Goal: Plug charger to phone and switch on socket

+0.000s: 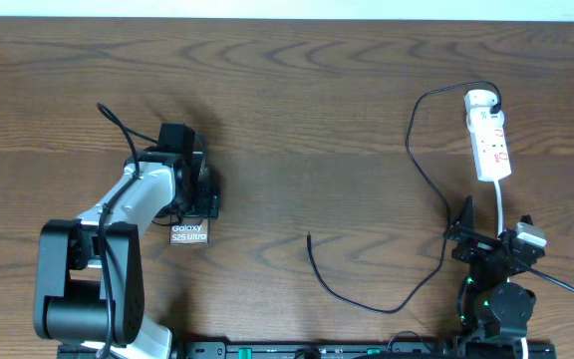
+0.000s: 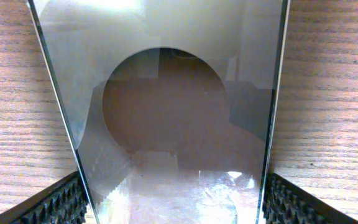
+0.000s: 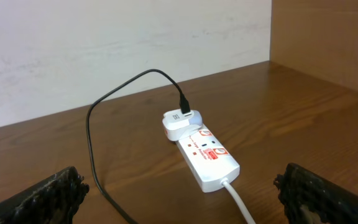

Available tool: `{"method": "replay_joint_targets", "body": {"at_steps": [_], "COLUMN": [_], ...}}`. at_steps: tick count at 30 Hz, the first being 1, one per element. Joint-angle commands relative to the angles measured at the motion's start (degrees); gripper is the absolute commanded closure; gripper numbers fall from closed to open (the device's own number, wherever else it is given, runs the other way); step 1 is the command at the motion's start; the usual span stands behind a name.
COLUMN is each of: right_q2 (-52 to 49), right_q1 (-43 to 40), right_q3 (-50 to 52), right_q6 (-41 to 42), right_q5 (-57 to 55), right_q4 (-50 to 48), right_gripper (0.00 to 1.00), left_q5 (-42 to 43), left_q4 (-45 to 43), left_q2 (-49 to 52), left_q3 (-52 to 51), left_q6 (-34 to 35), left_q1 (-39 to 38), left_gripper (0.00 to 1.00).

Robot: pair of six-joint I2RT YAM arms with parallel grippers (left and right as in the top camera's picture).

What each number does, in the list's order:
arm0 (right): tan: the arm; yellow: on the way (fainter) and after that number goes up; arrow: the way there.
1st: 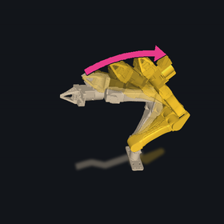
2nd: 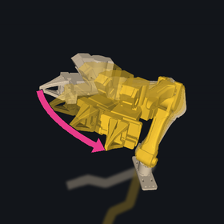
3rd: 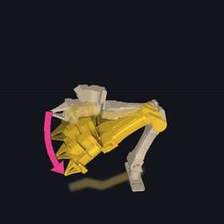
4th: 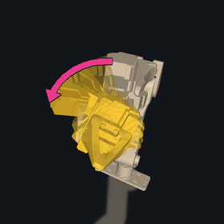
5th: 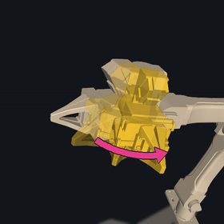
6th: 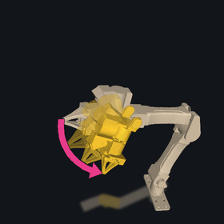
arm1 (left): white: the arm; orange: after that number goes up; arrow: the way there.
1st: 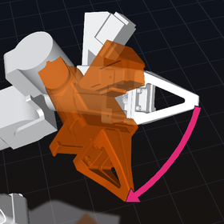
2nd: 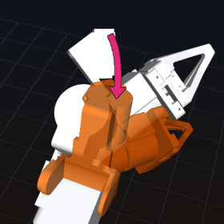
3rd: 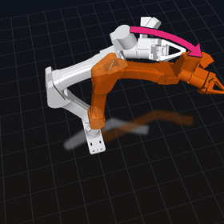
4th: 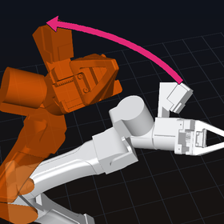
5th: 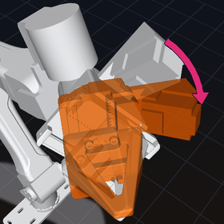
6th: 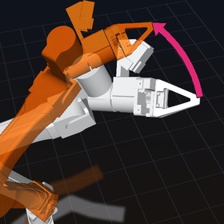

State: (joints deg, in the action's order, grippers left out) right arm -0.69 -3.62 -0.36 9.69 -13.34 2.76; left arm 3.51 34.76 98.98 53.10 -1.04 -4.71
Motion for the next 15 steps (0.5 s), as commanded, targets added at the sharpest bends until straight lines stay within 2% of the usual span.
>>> {"method": "replay_joint_targets", "body": {"at_steps": [1, 9, 12, 15], "right_q2": [0.31, 0.31, 0.31, 0.31], "right_q1": [0.28, 0.28, 0.28, 0.28], "right_q3": [0.04, 0.04, 0.04, 0.04], "right_q6": [0.52, 0.52, 0.52, 0.52], "right_q5": [-0.46, -0.46, -0.46, -0.46], "right_q4": [0.24, 0.24, 0.24, 0.24], "right_gripper": [0.01, 0.01, 0.01, 0.01], "left_q5": [3.15, 3.15, 3.15, 3.15], "left_q4": [0.04, 0.04, 0.04, 0.04], "left_q2": [1.01, 1.01, 1.01, 1.01], "left_q3": [-2.01, -2.01, -2.01, -2.01], "left_q6": [0.85, 0.85, 0.85, 0.85], "left_q1": [0.02, 0.02, 0.02, 0.02], "left_gripper": [0.14, 0.16, 0.2, 0.21]}}
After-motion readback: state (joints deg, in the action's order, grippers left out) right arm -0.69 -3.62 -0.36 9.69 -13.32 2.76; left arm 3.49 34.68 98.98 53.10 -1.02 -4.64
